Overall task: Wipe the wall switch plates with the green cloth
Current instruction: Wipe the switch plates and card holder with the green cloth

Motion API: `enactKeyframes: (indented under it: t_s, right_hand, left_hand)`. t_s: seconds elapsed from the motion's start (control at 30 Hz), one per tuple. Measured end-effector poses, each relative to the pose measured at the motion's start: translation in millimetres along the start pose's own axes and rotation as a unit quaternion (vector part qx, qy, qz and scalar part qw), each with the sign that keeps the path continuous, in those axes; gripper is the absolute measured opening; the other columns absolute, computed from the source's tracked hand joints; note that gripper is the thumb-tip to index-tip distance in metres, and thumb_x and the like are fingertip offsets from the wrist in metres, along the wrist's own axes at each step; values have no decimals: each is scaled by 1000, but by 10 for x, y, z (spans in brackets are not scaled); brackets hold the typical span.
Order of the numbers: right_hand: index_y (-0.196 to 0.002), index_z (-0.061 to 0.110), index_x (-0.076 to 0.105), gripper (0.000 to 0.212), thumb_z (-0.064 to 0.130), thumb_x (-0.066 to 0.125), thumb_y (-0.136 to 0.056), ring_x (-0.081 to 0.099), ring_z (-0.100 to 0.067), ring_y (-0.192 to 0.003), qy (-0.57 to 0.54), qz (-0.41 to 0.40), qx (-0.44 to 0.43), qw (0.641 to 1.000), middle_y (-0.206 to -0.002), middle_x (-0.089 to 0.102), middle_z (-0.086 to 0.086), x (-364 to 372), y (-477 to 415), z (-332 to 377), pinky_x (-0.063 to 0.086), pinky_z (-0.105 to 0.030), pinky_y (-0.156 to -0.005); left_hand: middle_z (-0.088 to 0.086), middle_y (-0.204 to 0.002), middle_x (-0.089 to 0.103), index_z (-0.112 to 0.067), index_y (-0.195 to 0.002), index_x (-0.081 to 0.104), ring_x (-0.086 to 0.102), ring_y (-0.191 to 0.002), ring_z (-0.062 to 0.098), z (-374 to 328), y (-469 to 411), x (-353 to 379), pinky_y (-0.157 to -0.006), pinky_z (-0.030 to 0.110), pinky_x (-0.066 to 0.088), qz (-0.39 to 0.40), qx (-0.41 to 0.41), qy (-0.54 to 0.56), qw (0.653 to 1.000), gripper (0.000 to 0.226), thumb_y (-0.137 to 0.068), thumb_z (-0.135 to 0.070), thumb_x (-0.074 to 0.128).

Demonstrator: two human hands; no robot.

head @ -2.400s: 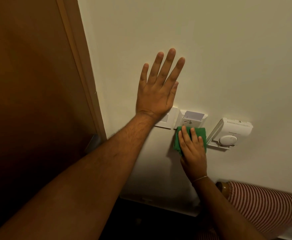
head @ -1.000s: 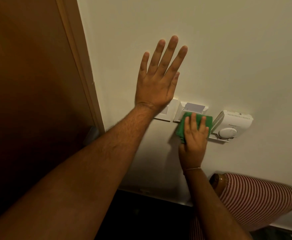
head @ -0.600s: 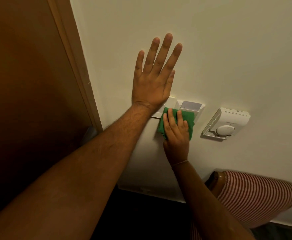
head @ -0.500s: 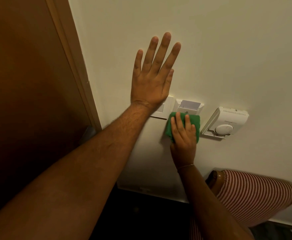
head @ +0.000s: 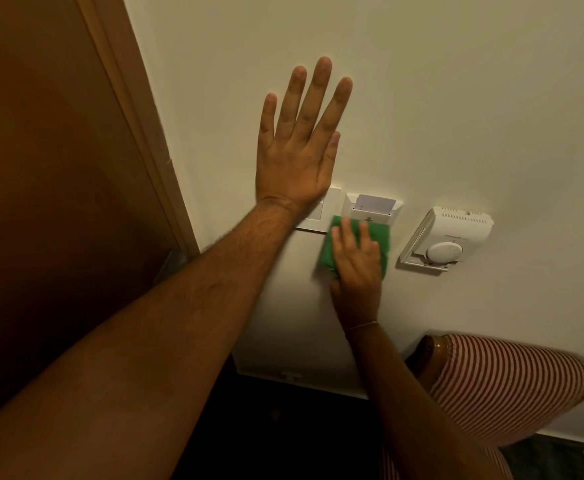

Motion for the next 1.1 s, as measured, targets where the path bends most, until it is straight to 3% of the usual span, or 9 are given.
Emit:
enactKeyframes:
  t_s: [0.1, 0.2, 0.37, 0.53, 0.7, 0.93, 1.1]
  right_hand:
    - [-150, 7, 44, 53, 3, 49, -97, 6, -25, -158, 7, -30, 67, 997, -161, 33, -11, -70, 119, -204, 4, -47, -129]
    - [-147, 2, 48, 50, 1, 47, -97, 3, -22, -159, -26, -31, 70, 997, -160, 34, -13, -7, 75, -94, 4, -46, -129]
    - [-148, 7, 48, 70, -3, 75, -85, 7, -23, -159, -33, -12, 17, 999, -160, 35, -7, 153, -55, 111, 4, -43, -128]
    - [-150, 6, 48, 53, 3, 48, -97, 9, -22, -158, -28, 34, -41, 998, -161, 36, -8, -7, -47, 43, 7, -42, -128]
    - [-146, 0, 51, 41, 10, 38, -108, 8, -27, -157, -22, -64, 87, 994, -157, 40, -19, -176, -24, -212, 6, -50, -128]
    - [-151, 9, 42, 65, -5, 58, -90, 7, -24, -159, -40, 9, 14, 999, -161, 34, -7, 25, 38, -56, 7, -47, -128]
    - [-147, 6, 49, 57, -2, 53, -91, 16, -28, -156, -47, 3, -8, 999, -159, 39, -8, -53, -62, 49, 8, -45, -128]
  left_hand:
    - [14, -179, 27, -20, -174, 27, 22, -167, 35, 8, -1, -3, -136, 58, 13, 4, 0, -7, 1000, 62, -115, -30, 42]
    - [15, -179, 28, -19, -173, 28, 22, -167, 36, 4, -3, -5, -135, 57, 11, 0, 0, -7, 1000, 62, -114, -29, 44]
    - [14, -179, 28, -20, -174, 27, 22, -167, 36, -8, 1, -13, -135, 55, 8, -5, 0, -21, 1000, 62, -115, -31, 44]
    - [17, -178, 29, -18, -173, 29, 24, -166, 39, -24, 1, -9, -135, 57, 9, -6, -4, -12, 1000, 62, -114, -29, 47]
    - [17, -178, 30, -18, -173, 30, 24, -166, 38, -29, -8, -17, -135, 56, 9, -11, -7, -20, 1000, 62, -114, -29, 46]
    - [16, -179, 29, -19, -173, 30, 24, -166, 37, -22, -9, -19, -135, 57, 11, -8, -1, -19, 1000, 62, -114, -29, 46]
    - [18, -177, 32, -17, -172, 33, 26, -165, 40, -22, -5, -3, -135, 59, 14, -10, -8, -14, 1000, 61, -114, -29, 47]
Point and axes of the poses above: each hand's wrist, its own y-axis away from the middle knuckle, its own x-axis out of the palm, z = x × y, the point moved 1 cm from there along -y, towards the middle knuckle
